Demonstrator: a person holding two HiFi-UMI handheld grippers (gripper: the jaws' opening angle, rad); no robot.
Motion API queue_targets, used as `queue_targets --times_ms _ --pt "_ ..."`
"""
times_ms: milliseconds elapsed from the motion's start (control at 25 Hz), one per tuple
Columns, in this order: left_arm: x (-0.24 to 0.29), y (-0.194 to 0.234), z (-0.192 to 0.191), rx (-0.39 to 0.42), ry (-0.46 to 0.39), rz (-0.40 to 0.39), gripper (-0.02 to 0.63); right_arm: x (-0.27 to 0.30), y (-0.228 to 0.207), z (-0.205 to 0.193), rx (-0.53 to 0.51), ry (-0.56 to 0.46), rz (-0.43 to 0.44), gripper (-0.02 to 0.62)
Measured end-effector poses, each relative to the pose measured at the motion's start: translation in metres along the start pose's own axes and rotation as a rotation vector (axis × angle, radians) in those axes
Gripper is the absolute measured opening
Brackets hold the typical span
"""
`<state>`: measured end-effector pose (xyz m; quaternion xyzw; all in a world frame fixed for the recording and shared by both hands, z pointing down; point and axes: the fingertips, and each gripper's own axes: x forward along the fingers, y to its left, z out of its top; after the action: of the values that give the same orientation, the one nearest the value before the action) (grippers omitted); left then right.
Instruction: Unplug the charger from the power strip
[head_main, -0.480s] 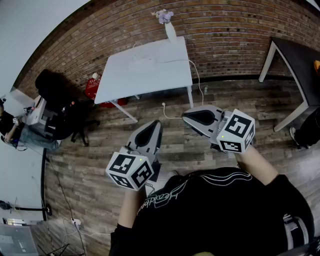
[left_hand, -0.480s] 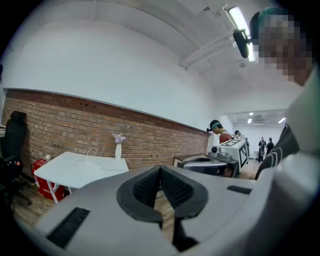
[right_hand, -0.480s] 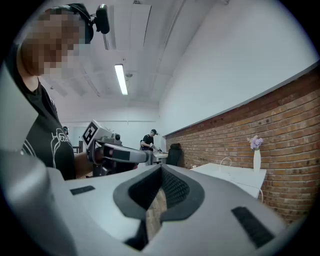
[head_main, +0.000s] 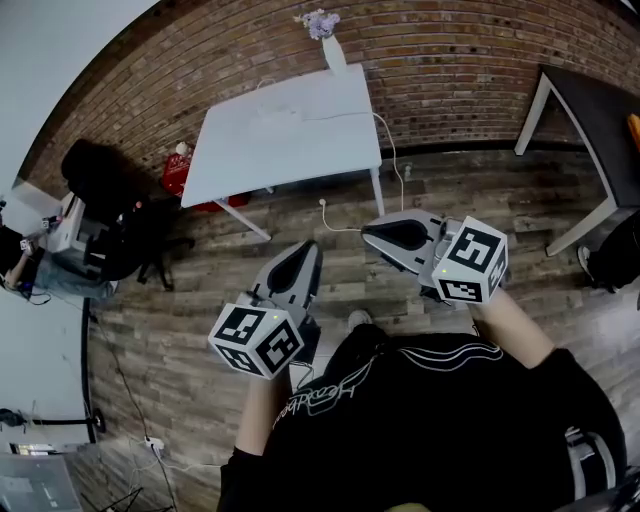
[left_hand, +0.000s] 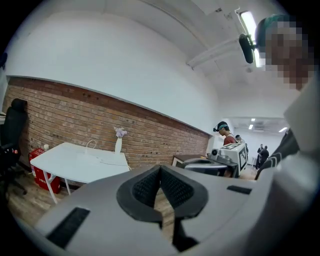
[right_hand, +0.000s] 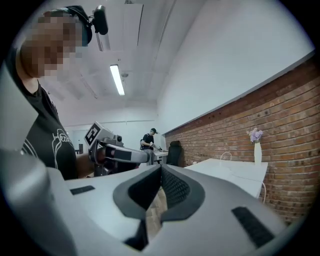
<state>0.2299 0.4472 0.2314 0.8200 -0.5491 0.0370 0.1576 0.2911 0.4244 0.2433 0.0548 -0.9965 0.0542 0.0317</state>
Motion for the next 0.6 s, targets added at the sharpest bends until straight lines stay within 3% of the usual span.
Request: queue_targets --times_ms 120,200,240,400,600 --pt "0.008 0.014 -0.003 -0.017 0.006 -0.006 0.003 0.008 -0.016 -0.004 0.041 -0.016 -0.028 0.0" --pt "0.015 0.026 -0.003 -0.029 0.004 -0.01 0.003 0.016 -0.026 -0.007 0.072 -0.025 -0.023 0.085" --pt "0.019 0.032 -0.003 -0.035 0.003 -0.015 0.003 0.02 -0.03 -0.009 0.075 -0.026 -0.015 0.095" --pt "0.039 0.055 -0.005 -0.051 0.011 -0.055 0.003 0.034 -0.053 -0.015 0.075 -0.061 -0.021 0.025" --pt "0.063 0.1 0.001 -0.039 -0.001 -0.079 0.003 0.069 -0.099 -0.031 0.075 -0.027 -0.083 0.004"
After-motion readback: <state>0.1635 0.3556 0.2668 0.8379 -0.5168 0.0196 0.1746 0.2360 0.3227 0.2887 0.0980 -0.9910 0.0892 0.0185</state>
